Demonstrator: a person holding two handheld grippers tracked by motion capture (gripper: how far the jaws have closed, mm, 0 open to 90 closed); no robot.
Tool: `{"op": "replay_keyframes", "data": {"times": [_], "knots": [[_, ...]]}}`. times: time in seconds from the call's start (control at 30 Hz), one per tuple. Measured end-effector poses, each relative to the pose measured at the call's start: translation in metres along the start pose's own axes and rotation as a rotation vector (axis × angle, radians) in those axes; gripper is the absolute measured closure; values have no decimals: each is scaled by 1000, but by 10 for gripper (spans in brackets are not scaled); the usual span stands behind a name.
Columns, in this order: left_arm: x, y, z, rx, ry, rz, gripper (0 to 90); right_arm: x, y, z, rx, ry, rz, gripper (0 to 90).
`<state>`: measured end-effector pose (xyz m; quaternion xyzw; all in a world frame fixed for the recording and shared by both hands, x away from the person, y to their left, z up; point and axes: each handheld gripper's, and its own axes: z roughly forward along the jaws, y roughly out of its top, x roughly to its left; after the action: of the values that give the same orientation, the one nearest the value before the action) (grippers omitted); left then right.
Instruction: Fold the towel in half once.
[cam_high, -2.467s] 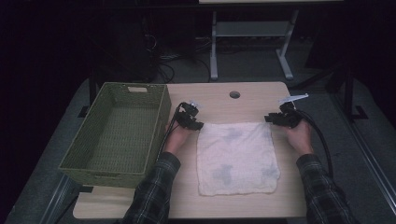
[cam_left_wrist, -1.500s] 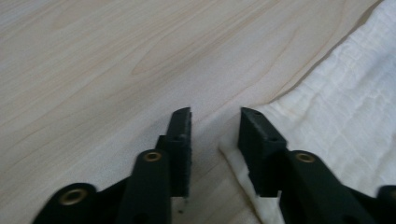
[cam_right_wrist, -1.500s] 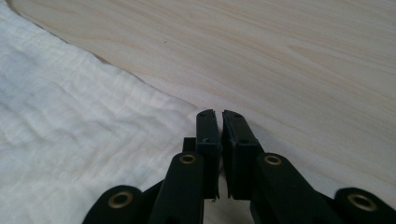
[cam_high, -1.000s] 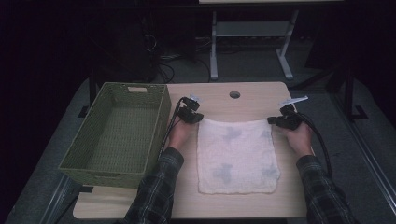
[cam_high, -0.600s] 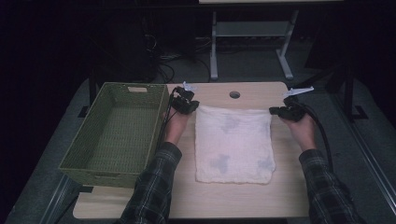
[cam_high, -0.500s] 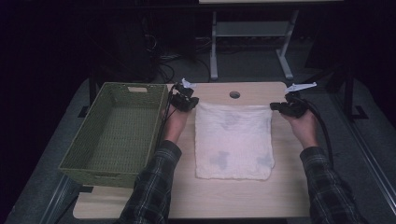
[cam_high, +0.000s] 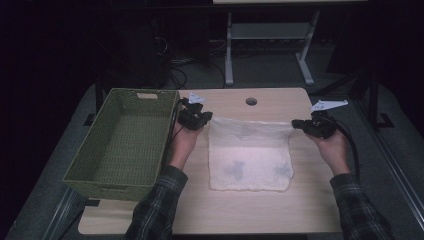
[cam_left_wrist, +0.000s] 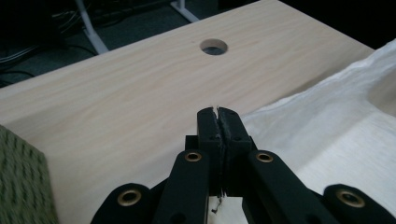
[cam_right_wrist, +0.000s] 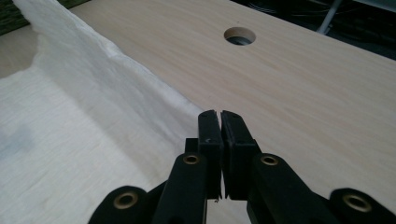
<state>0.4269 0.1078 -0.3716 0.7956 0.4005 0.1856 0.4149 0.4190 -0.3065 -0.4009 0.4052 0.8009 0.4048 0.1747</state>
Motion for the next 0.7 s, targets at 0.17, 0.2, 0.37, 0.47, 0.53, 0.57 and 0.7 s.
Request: {"op": "replay_keyframes", "data": {"times": [0.17, 0.2, 0.37, 0.47, 0.53, 0.57, 0.7], "knots": [[-10, -14, -10, -2, -11, 31, 884, 10, -17, -13, -13, 17, 3, 872], [-12, -16, -11, -1, -12, 33, 884, 12, -20, -15, -16, 21, 6, 872], [-19, -31, -17, 24, -21, 47, 884, 21, -32, -23, -15, 34, 1, 873], [-21, -37, -19, 27, -14, 52, 884, 27, -39, -25, -14, 46, 3, 872], [-23, -41, -21, 29, -18, 55, 884, 32, -43, -26, -14, 50, 3, 872], [-25, -42, -22, 25, -18, 53, 884, 34, -45, -26, -17, 50, 2, 872], [-28, -48, -29, 26, -35, 62, 884, 41, -55, -31, -25, 59, 7, 871]]}}
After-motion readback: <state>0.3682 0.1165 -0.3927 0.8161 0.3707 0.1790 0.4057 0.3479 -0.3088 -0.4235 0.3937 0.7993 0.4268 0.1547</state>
